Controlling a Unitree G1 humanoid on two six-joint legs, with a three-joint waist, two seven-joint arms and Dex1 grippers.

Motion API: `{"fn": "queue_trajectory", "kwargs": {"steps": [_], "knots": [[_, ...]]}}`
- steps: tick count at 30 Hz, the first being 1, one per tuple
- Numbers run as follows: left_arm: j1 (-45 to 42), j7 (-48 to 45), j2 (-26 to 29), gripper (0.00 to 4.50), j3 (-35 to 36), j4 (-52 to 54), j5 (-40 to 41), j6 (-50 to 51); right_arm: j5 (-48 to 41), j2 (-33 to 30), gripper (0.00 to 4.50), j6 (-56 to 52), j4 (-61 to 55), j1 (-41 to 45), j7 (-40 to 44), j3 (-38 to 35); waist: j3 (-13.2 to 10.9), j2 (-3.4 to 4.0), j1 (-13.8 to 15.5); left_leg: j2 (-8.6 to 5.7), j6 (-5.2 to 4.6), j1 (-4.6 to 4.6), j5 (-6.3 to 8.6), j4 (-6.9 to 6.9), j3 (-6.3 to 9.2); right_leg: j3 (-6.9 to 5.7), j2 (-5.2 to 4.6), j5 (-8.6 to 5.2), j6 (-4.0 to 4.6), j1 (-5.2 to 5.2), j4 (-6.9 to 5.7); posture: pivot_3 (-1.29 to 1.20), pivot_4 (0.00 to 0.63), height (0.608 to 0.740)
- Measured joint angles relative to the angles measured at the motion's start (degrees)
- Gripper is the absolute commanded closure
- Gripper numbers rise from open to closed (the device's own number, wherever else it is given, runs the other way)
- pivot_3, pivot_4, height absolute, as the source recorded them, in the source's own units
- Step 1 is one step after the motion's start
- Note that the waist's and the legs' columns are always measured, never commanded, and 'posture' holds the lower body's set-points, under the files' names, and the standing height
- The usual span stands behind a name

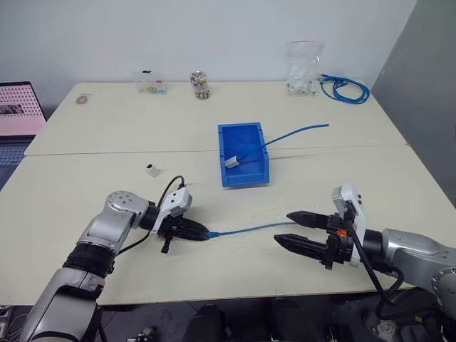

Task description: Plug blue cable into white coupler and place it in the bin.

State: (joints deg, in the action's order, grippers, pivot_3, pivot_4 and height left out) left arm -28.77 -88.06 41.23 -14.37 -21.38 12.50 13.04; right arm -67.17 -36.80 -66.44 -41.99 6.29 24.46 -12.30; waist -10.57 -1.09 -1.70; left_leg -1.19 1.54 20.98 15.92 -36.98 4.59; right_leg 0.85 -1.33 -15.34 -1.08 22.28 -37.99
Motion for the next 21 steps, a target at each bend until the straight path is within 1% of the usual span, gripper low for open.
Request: {"fn": "queue_trajectory", "kwargs": {"steps": [4,6,7,8,10,13,16,18,21], "knots": [[0.7,2.1,-0.5,4.27,0.7,1.2,0.1,0.5,-0.7,-0.4,0.22,0.9,0.8,0.0,0.0,0.3,0.0,0.0,0.1,0.0,0.0,0.0,0.0,-0.01,-0.01,0.02,0.0,0.0,0.0,-0.01,0.01,0.0,0.15,0.74],[1.0,4.9,-2.0,4.27,1.3,3.5,0.8,4.0,-2.3,-0.4,0.22,1.0,0.9,-0.2,-0.5,0.4,0.0,-0.03,0.2,0.0,0.0,0.06,0.0,-0.04,0.03,-0.01,-0.01,0.0,-0.01,0.0,0.01,0.0,0.15,0.74],[1.2,7.3,-3.4,4.27,2.5,6.0,3.3,10.2,-4.7,-0.3,0.22,1.1,1.2,-0.6,-1.6,0.4,-0.1,-0.09,0.3,0.0,0.0,0.11,0.0,-0.07,0.09,-0.05,0.0,0.0,-0.01,0.0,0.01,0.0,0.15,0.74],[1.2,9.6,-4.9,4.27,4.5,8.7,6.4,16.2,-7.2,0.2,0.22,1.3,1.5,-1.3,-2.5,0.5,-0.1,-0.15,0.5,0.01,0.0,0.2,0.0,-0.12,0.2,-0.18,-0.01,0.0,-0.01,0.02,0.01,0.0,0.15,0.74],[1.1,15.6,-7.7,4.27,10.3,17.1,16.9,33.0,-14.5,1.7,0.22,2.5,2.4,-3.3,-5.8,1.2,-0.1,-0.21,0.4,0.03,0.0,0.37,0.0,-0.16,0.27,-0.24,-0.01,0.0,-0.01,0.12,0.02,0.0,0.15,0.74],[1.1,23.0,-10.4,4.27,18.2,25.9,29.4,50.6,-21.4,3.1,0.22,4.8,4.5,-4.0,-10.4,2.9,-0.1,-0.2,-0.2,0.02,0.0,0.33,0.0,-0.13,0.18,-0.14,-0.01,0.0,-0.01,0.14,0.01,0.0,0.15,0.74],[1.4,30.5,-15.5,4.27,27.0,28.3,40.4,67.1,-25.2,3.6,0.22,7.1,7.4,-3.2,-13.7,4.4,-0.1,-0.2,-0.5,0.05,0.01,0.17,-0.01,-0.09,0.07,-0.04,0.06,0.0,-0.02,0.12,-0.04,0.0,0.15,0.74],[3.3,34.8,-17.2,4.27,31.4,29.3,46.3,74.5,-28.5,4.8,0.22,9.1,9.3,-1.4,-16.2,5.1,-0.1,-0.19,-0.6,0.09,0.02,0.09,-0.01,-0.08,0.06,-0.02,0.1,0.0,-0.02,0.1,-0.1,0.0,0.15,0.74],[5.5,42.4,-19.1,4.27,34.6,30.5,55.3,78.6,-31.6,5.3,0.22,11.3,11.2,1.5,-18.7,6.7,-0.1,-0.2,-0.2,0.1,0.04,0.03,-0.02,-0.08,0.08,-0.02,0.09,0.0,-0.02,0.03,-0.1,0.0,0.15,0.74]]}}
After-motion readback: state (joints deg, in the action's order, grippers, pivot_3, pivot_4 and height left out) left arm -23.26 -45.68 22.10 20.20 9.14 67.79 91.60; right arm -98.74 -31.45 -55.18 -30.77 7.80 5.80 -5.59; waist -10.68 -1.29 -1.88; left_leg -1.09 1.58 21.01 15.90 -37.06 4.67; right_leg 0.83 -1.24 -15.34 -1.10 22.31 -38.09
